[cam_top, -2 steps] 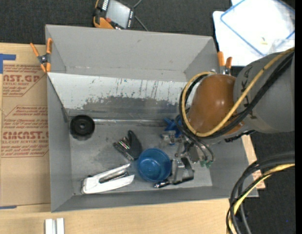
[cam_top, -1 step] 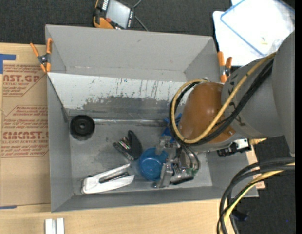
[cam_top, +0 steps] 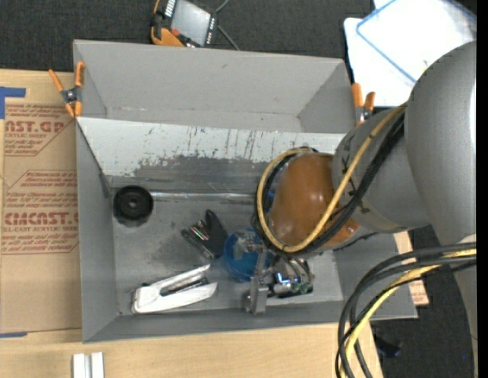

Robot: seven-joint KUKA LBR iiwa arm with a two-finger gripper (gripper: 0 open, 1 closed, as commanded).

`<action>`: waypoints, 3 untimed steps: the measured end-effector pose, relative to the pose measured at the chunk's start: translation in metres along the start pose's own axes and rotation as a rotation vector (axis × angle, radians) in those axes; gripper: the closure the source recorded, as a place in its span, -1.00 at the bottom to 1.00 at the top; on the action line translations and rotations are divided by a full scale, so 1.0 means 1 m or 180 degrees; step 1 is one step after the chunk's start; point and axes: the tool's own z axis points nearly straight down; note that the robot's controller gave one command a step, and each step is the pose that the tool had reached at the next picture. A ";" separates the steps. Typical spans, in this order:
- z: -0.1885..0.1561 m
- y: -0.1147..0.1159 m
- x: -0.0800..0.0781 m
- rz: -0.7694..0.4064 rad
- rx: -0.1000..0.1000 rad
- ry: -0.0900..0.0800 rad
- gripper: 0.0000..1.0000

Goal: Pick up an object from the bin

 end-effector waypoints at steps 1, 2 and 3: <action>0.001 -0.012 0.005 0.1065 -0.0003 0.0041 1.00; 0.001 -0.012 0.005 0.1065 -0.0003 0.0042 1.00; -0.017 -0.012 0.006 0.1063 -0.0003 0.0057 1.00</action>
Offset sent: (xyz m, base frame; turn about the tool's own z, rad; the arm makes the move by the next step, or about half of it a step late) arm 0.0000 0.0000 0.0000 0.0000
